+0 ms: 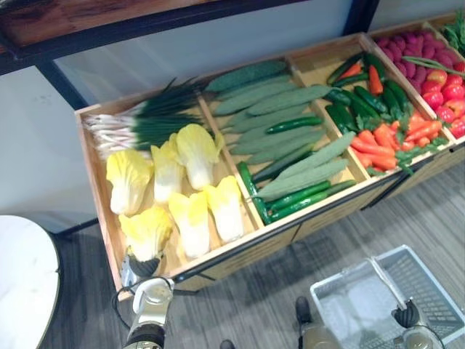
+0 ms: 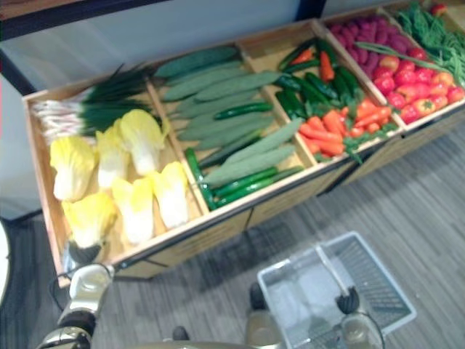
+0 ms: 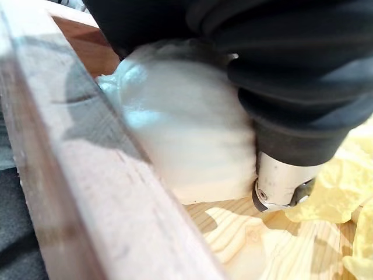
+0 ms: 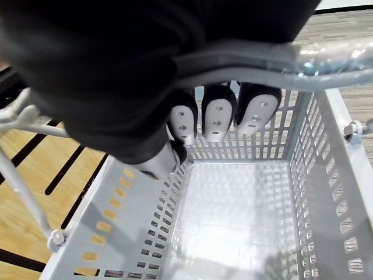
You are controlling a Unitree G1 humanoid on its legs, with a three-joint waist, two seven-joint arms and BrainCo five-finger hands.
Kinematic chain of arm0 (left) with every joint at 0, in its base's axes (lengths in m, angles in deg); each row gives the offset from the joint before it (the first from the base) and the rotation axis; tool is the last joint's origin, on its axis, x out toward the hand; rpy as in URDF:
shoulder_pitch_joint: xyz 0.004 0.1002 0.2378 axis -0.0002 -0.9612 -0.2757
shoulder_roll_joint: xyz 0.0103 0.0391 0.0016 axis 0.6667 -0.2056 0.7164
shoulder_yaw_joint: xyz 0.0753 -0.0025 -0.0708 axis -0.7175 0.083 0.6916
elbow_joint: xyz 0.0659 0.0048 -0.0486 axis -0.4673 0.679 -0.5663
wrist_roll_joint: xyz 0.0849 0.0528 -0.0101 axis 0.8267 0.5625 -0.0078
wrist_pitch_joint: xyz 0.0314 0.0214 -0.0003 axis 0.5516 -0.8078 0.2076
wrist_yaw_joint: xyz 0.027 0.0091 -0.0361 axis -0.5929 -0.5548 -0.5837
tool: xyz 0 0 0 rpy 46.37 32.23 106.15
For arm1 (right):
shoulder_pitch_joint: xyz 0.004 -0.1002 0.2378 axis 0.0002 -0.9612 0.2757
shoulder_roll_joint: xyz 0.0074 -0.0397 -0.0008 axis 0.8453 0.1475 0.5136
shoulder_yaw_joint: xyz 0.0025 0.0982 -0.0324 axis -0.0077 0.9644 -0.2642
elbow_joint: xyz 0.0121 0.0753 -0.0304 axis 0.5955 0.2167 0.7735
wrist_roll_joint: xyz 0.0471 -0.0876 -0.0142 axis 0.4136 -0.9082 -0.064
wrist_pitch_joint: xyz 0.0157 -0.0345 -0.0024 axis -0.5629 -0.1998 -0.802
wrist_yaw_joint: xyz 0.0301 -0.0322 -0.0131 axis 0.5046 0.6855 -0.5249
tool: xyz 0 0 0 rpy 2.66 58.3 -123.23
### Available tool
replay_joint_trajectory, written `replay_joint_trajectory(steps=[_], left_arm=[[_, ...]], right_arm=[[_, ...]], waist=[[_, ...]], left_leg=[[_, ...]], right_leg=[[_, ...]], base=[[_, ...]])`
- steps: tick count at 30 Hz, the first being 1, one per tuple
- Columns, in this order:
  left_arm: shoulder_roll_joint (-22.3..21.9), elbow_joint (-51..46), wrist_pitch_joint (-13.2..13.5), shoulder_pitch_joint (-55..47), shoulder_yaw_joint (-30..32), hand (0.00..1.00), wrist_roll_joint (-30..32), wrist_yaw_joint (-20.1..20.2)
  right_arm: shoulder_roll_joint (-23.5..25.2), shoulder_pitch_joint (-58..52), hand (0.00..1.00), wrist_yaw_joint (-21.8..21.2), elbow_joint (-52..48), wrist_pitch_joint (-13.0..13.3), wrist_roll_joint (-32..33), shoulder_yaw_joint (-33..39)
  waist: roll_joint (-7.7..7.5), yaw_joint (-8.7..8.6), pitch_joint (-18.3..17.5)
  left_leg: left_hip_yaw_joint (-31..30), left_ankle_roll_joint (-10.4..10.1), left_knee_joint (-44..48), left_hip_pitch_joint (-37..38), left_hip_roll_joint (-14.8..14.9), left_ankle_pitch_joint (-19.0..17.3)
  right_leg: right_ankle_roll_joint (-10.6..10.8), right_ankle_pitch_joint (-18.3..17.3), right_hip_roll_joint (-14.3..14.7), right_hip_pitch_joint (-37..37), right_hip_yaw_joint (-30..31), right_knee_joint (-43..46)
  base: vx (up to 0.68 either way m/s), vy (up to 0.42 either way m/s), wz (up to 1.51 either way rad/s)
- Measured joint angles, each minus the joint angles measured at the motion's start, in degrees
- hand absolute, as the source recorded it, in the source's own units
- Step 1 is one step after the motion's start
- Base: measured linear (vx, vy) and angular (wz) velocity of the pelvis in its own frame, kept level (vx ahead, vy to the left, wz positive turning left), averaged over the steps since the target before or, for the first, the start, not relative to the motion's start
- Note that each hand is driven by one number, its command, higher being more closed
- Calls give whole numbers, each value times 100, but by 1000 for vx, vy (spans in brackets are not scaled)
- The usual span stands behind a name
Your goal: Pick vegetable in the basket
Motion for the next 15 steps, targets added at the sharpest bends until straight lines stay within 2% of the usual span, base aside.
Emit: replay_joint_trajectory(steps=[5,12,15], left_arm=[[-236,-524,86,-155,139,100,-286,47],[-510,-1509,94,-527,217,100,-765,146],[-541,-1968,90,-648,263,100,-897,112]], right_arm=[[180,-43,100,1,158,-17,3,177],[356,-84,100,-9,161,-78,4,522],[358,-111,100,-70,160,-106,-1,600]], waist=[[-123,8,-166],[-154,29,-362],[-156,146,-418]], left_leg=[[-214,7,8,-81,-9,5],[-406,8,72,-193,8,6],[-428,19,102,-211,27,15]], right_leg=[[0,-3,-44,65,-279,-11],[-43,-31,-61,99,-512,-8],[-62,-43,-53,108,-558,5]], base=[[20,-16,19],[10,-16,14],[-35,-37,9]])
